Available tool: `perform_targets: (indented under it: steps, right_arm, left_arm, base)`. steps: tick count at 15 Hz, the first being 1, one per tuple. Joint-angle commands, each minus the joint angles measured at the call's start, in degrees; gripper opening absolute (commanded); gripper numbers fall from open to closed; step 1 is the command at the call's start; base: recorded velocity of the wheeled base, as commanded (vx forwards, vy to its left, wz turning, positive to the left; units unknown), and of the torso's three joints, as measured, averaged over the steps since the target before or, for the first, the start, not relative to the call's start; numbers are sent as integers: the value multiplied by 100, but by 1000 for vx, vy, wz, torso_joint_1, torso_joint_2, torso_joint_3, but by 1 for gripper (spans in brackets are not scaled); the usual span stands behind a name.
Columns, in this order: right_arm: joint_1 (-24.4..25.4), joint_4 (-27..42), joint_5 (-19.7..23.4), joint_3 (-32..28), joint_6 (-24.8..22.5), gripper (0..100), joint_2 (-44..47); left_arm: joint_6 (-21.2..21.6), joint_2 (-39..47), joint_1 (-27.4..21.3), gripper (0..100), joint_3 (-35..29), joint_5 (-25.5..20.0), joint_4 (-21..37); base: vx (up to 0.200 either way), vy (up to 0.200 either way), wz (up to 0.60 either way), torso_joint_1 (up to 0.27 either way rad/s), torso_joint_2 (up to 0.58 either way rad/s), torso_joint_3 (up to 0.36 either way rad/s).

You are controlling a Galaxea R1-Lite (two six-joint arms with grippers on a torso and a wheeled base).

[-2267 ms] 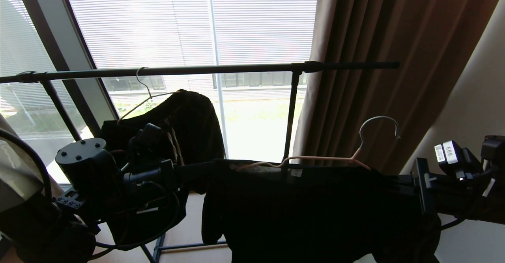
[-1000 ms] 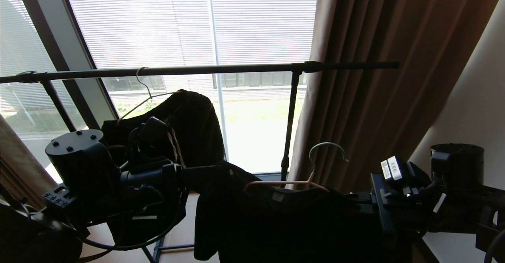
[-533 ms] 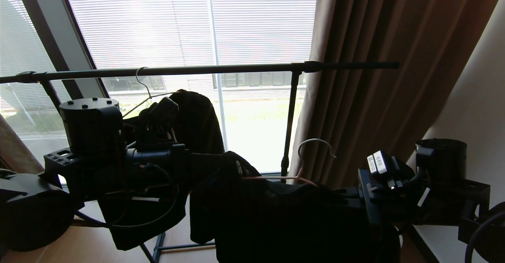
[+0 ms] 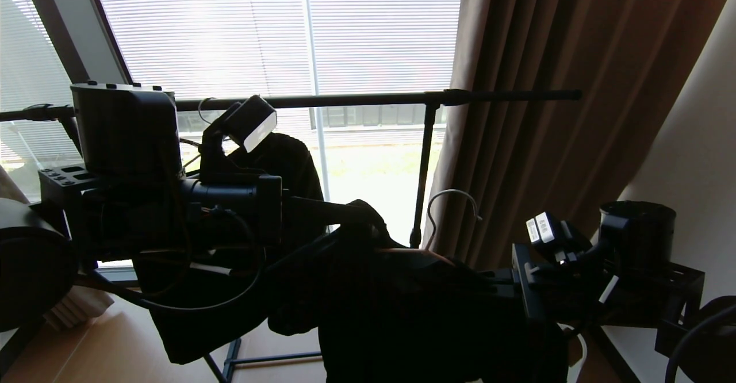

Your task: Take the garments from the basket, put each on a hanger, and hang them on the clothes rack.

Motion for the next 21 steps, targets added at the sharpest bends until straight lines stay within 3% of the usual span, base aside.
perform_targets:
  steps: [1, 7, 16, 21]
  right_arm:
    - [88, -4, -6, 6, 34, 0, -54]
    - [132, -66, -6, 15, 324, 0, -326]
    - [140, -962, -243, 165, 1036, 0, -265]
    - [149, -1244, -243, 261, 1115, 0, -282]
  left_arm:
    - [5, 111, -101, 0, -111, 2, 12]
    - [5, 172, -277, 0, -111, 2, 3]
    - [243, 172, -320, 0, -5, 116, -59]
    - [269, 172, -417, 0, 47, 213, -59]
  base:
    - [0, 0, 0, 0, 0, 0]
    - [0, 0, 0, 0, 0, 0]
    - [0, 0, 0, 0, 0, 0]
    - [0, 0, 0, 0, 0, 0]
